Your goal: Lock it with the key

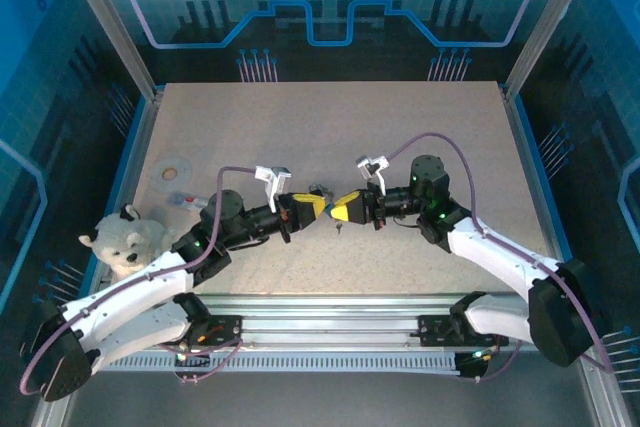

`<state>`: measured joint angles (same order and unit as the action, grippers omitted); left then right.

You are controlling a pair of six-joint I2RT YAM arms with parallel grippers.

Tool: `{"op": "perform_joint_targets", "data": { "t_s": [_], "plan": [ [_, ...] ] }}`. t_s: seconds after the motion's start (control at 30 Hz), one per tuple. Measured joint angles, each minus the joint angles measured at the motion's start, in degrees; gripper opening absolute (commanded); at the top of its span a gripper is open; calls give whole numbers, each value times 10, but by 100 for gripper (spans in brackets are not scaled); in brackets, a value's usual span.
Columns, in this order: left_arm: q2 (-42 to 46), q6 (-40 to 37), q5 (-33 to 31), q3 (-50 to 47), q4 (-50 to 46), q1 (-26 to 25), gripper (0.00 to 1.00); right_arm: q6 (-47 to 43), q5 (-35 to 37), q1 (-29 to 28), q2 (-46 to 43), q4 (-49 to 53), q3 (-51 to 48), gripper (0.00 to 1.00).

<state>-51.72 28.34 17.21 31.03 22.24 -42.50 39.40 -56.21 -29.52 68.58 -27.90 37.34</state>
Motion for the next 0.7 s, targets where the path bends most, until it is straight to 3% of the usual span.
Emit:
{"op": "perform_joint_targets", "data": {
  "t_s": [0.17, 0.43, 0.7],
  "plan": [
    [-8, 1, -19, 0, 18, 0, 0, 17, -8, 7, 16, 4, 18, 0],
    [-22, 8, -32, -12, 65, -2, 0, 89, -65, 28, 63, -86, 21, 0],
    [-22, 13, -47, -12, 80, -14, 0, 52, -74, 32, 52, -73, 27, 0]
  ]
}}
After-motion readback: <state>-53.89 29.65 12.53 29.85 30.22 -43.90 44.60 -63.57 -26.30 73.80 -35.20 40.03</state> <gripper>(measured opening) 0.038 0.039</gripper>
